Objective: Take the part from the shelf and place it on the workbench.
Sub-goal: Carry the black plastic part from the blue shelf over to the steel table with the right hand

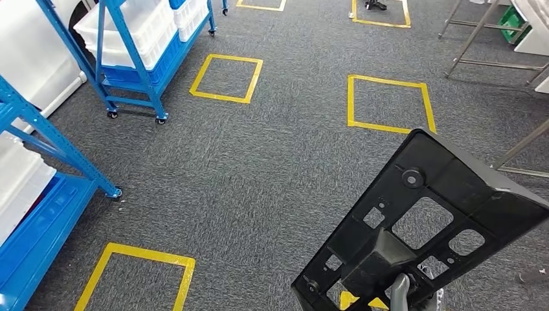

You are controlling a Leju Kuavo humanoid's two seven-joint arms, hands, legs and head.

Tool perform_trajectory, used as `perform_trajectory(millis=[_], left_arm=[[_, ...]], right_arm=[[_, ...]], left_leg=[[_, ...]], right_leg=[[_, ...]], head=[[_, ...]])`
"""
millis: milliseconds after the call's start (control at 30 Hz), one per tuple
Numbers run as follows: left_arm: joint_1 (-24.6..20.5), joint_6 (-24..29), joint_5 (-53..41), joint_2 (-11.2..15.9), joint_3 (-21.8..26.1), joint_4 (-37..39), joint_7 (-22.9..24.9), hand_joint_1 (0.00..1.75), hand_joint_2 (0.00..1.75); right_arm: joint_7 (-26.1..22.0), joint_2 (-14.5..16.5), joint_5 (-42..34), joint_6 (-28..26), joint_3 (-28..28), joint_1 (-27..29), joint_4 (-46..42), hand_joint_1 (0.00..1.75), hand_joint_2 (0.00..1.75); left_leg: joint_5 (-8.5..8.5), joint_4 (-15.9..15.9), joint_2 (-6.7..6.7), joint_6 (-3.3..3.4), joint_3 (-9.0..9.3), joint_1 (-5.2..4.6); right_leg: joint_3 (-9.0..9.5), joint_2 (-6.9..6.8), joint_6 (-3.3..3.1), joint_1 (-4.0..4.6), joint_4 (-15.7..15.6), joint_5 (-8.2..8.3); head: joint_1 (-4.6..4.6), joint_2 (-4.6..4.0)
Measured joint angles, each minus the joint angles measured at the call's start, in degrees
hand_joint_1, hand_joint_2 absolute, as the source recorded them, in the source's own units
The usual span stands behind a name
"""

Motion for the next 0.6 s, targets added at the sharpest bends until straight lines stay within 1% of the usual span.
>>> perform_trajectory(millis=[33, 67, 100, 133, 167, 200, 233, 267, 300, 333, 367, 400, 433, 467, 500, 533, 567, 600], left_arm=[[0.0, 0.4, -0.9, 0.0, -0.4, 0.0, 0.0, 0.0, 1.75], [-0.1, 0.8, -1.8, 0.1, -0.9, 0.0, 0.0, 0.0, 1.75], [-0.1, 1.4, -2.7, 0.1, -1.4, 0.0, 0.0, 0.0, 1.75], [-0.3, 2.0, -3.9, 0.2, -2.1, 0.0, 0.1, 0.0, 1.75], [-0.4, 2.8, -5.5, 0.3, -2.8, 0.0, 0.4, 0.0, 1.75], [-0.5, 3.8, -7.5, 0.5, -3.8, 0.0, 1.0, 0.0, 1.75], [-0.5, 4.9, -10.1, 0.7, -5.0, 0.0, 1.9, 0.0, 1.75], [-0.5, 6.0, -12.9, 1.0, -6.6, 0.0, 3.0, 0.0, 1.75], [-0.3, 7.2, -16.1, 1.3, -8.2, 0.1, 4.4, 0.0, 1.75], [-0.1, 9.0, -19.2, 1.7, -10.0, 0.1, 5.4, 0.0, 1.75], [0.1, 11.6, -21.8, 2.2, -11.8, 0.1, 5.8, 0.0, 1.75], [0.3, 15.1, -23.5, 2.6, -13.5, 0.1, 5.1, 0.0, 1.75], [0.3, 18.7, -23.7, 3.1, -15.0, 0.1, 3.0, 0.0, 1.75], [0.1, 21.1, -22.2, 3.5, -15.9, 0.1, 0.4, 0.0, 1.75], [-0.3, 21.7, -19.6, 3.9, -16.2, 0.1, -2.1, 0.0, 1.75], [-0.7, 20.6, -16.6, 4.2, -16.0, 0.1, -4.0, 0.0, 1.75], [-1.0, 18.5, -13.9, 4.4, -15.4, 0.1, -5.0, 0.0, 1.75], [-1.2, 16.6, -12.0, 4.5, -14.9, 0.1, -5.4, 0.0, 1.75]], right_arm=[[0.2, 0.0, 0.1, 0.0, 0.0, -0.1, 0.0, 1.75, 1.75], [0.4, 0.0, 0.2, 0.0, 0.0, -0.2, 0.1, 1.75, 1.75], [0.6, 0.0, 0.4, 0.0, 0.0, -0.3, 0.1, 1.75, 1.75], [0.7, 0.0, 0.5, -0.1, 0.0, -0.3, 0.2, 1.75, 1.75], [0.8, 0.0, 0.6, -0.1, 0.0, -0.3, 0.3, 1.75, 1.75], [1.0, 0.0, 0.7, -0.2, 0.0, -0.3, 0.3, 1.75, 1.75], [1.2, 0.0, 0.8, -0.2, 0.0, -0.4, 0.3, 1.75, 1.75], [1.5, 0.0, 1.0, -0.3, 0.0, -0.6, 0.3, 1.75, 1.75], [1.8, 0.1, 1.2, -0.3, 0.0, -0.8, 0.4, 1.75, 1.75], [2.0, 0.1, 1.4, -0.3, 0.0, -1.0, 0.5, 1.75, 1.75], [2.2, 0.1, 1.6, -0.5, 0.0, -1.0, 0.5, 1.75, 1.75], [2.3, 0.1, 1.7, -0.8, 0.0, -1.0, 0.6, 1.75, 1.75], [2.3, 0.1, 1.6, -1.1, 0.0, -1.0, 0.6, 1.75, 1.75], [2.3, 0.1, 1.5, -1.2, 0.0, -0.9, 0.6, 1.75, 1.75], [2.3, 0.1, 1.4, -1.2, 0.0, -0.8, 0.6, 1.75, 1.75], [2.3, 0.1, 1.4, -1.0, 0.0, -0.8, 0.6, 1.75, 1.75], [2.3, 0.2, 1.4, -0.8, 0.0, -0.8, 0.6, 1.75, 1.75], [2.2, 0.2, 1.4, -0.6, 0.0, -0.8, 0.6, 1.75, 1.75]], left_leg=[[-0.24, 0.0, 0.55, -0.27, 0.23, -0.09], [-0.45, 0.0, 1.06, -0.58, 0.44, -0.15], [-0.62, -0.1, 1.57, -0.89, 0.6, -0.18], [-0.75, -0.2, 2.14, -1.21, 0.88, -0.19], [-0.97, -0.1, 2.31, -1.49, 1.13, -0.06], [-1.51, 0.4, 1.63, -1.72, 1.17, 0.02], [-2.6, 1.9, 0.32, -1.88, 0.69, 0.11], [-4.25, 4.8, -1.38, -1.98, -0.56, 0.23], [-6.14, 8.6, -2.87, -2.04, -2.41, 0.24], [-7.73, 12.7, -3.66, -2.11, -4.52, 0.28], [-8.41, 15.7, -3.98, -2.18, -6.24, 0.28], [-7.9, 16.7, -4.09, -2.22, -7.15, 0.28], [-6.14, 15.3, -4.25, -2.22, -6.95, 0.3], [-3.62, 11.8, -4.81, -2.21, -5.83, 0.37], [-1.57, 8.0, -6.23, -2.19, -4.43, 0.49], [-0.13, 4.6, -7.57, -2.13, -3.22, 0.6], [0.48, 2.6, -8.59, -2.04, -2.51, 0.68], [0.36, 1.9, -9.03, -1.84, -2.3, 0.62]], right_leg=[[1.76, -1.03, -0.34, 0.29, -3.2, 0.95], [2.8, -1.76, -0.71, 0.61, -5.1, 1.25], [2.96, -1.78, -1.05, 0.92, -5.6, 0.98], [2.93, -1.05, -1.4, 1.05, -5.7, 1.06], [3.08, -0.42, -1.74, 0.93, -6.0, 1.18], [3.29, 0.22, -2.08, 0.78, -6.4, 1.33], [3.53, 0.82, -2.44, 0.59, -6.7, 1.52], [3.76, 1.43, -2.73, 0.4, -7.0, 1.64], [3.8, 2.11, -2.92, 0.45, -7.0, 1.64], [3.8, 2.89, -3.05, 0.5, -6.9, 1.62], [3.82, 3.76, -3.1, 0.55, -6.9, 1.57], [3.85, 4.62, -3.11, 0.58, -6.7, 1.51], [3.9, 5.48, -3.05, 0.55, -6.5, 1.42], [3.94, 6.26, -2.91, 0.5, -6.3, 1.26], [3.88, 6.98, -2.71, 0.47, -5.9, 1.06], [3.69, 7.73, -2.44, 0.46, -5.5, 0.86], [3.42, 8.39, -2.14, 0.42, -5.2, 0.77], [3.13, 9.08, -1.82, 0.37, -5.0, 0.8]], head=[[-0.01, 0.0], [-0.02, 0.0], [-0.04, 0.0], [-0.04, 0.0], [-0.04, 0.0], [-0.06, -0.01], [-0.13, -0.01], [-0.25, -0.01], [-0.34, -0.01], [-0.44, 0.0], [-0.49, 0.0], [-0.48, 0.0], [-0.49, 0.0], [-0.49, 0.0], [-0.49, 0.0], [-0.51, 0.0], [-0.51, 0.0], [-0.54, 0.0]])
